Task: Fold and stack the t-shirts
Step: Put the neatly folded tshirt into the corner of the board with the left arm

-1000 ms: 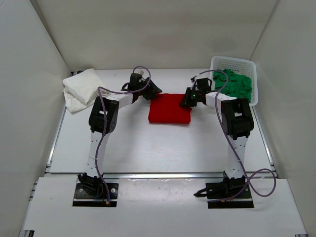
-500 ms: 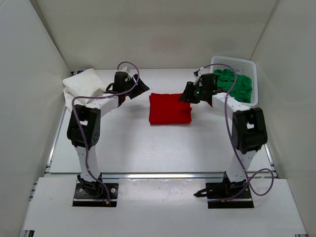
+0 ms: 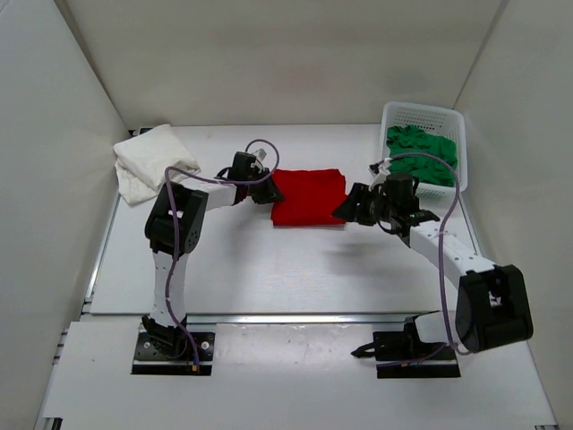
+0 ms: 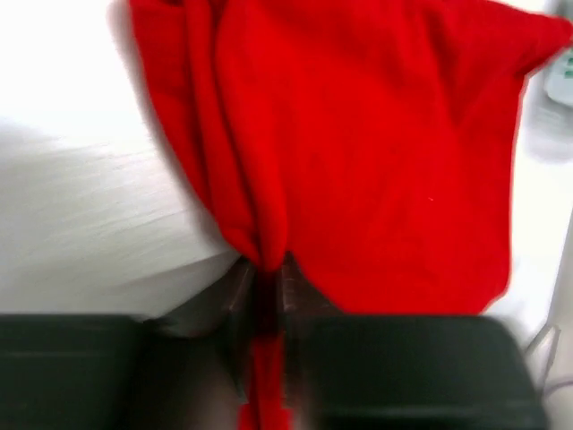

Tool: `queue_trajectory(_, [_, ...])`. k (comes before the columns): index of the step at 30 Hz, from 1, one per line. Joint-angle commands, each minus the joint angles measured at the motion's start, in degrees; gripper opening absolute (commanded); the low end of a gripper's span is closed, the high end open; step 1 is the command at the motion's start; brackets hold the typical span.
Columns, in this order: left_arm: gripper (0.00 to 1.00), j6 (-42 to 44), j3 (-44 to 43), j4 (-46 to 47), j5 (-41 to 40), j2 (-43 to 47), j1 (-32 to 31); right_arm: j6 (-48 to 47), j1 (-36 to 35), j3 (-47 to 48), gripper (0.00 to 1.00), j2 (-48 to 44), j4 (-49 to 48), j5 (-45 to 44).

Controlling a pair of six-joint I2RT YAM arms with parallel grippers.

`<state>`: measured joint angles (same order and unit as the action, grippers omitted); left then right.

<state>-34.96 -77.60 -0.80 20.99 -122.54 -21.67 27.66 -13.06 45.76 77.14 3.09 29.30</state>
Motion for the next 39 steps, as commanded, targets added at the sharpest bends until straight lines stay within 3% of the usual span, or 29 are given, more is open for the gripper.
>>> queue_trajectory(1, [0.19, -1.8, -0.8, 0.2, 3.2, -3.2, -1.4, 0.1, 0.3, -3.6, 0.5, -6.4, -3.1, 0.8])
queue_trajectory(5, [0.0, -4.1, -6.0, 1.5, 3.2, -4.5, -3.9, 0.9, 1.4, -9.2, 0.5, -12.4, -3.4, 1.6])
queue_trajectory(10, [0.0, -4.5, -24.2, -7.2, 2.2, -6.1, -3.2, 0.8, 3.0, -13.2, 0.5, -17.5, -1.4, 2.2])
queue_trajectory(16, [0.0, -4.2, -44.8, -17.7, 3.0, -7.5, 7.1, -0.5, 5.2, -15.4, 0.5, -19.7, 1.1, 3.6])
queue_trajectory(18, [0.0, -5.4, -43.2, -15.9, 3.3, -4.4, 11.5, -0.9, 5.5, -14.9, 0.5, -19.8, 2.4, 4.2])
queue_trajectory(22, [0.0, -6.5, -30.0, -10.5, 2.0, 5.5, 24.0, -0.8, 5.0, -15.2, 0.5, -19.6, 2.3, 4.9])
queue_trajectory(23, [0.11, -6.9, -25.6, -9.2, 0.2, 8.1, 27.0, -1.0, 4.9, -15.2, 0.5, -19.3, 2.0, 5.0])
queue_trajectory(24, [0.36, -8.2, -19.8, -7.1, -1.2, 10.6, 29.7, -0.9, 4.6, -15.2, 0.5, -19.0, 1.9, 5.6])
queue_trajectory(25, [0.47, -9.4, -17.0, -6.2, -2.3, 12.0, 31.4, -1.0, 4.5, -15.2, 0.5, -19.1, 1.8, 5.8])
queue_trajectory(26, [0.78, -12.1, -9.9, -2.6, -2.6, 15.0, 34.0, -1.0, 4.4, -15.5, 0.5, -18.9, 1.7, 6.4])
queue_trajectory(27, [0.99, -15.0, -2.8, 2.4, -1.8, 17.9, 36.2, -0.9, 4.1, -15.3, 0.5, -18.9, 1.3, 6.5])
queue_trajectory(30, [0.99, -18.4, 9.8, 8.6, -4.6, 25.6, 38.1, -0.5, 4.7, -15.8, 0.51, -18.8, 1.1, 6.4])
queue_trajectory(36, [0.98, -17.7, 20.2, 10.6, -10.7, 34.6, 31.3, -0.3, 4.2, -15.4, 0.49, -19.2, 2.3, 4.3])
queue_trajectory(38, [0.99, -17.2, 22.6, 12.0, -13.4, 37.8, 27.7, -0.1, 4.2, -14.6, 0.42, -19.1, 3.7, 2.4])
queue_trajectory(39, [0.99, -17.3, 23.9, 12.2, -14.0, 40.1, 25.6, -0.1, 4.6, -13.6, 0.31, -19.2, 3.8, 1.1])
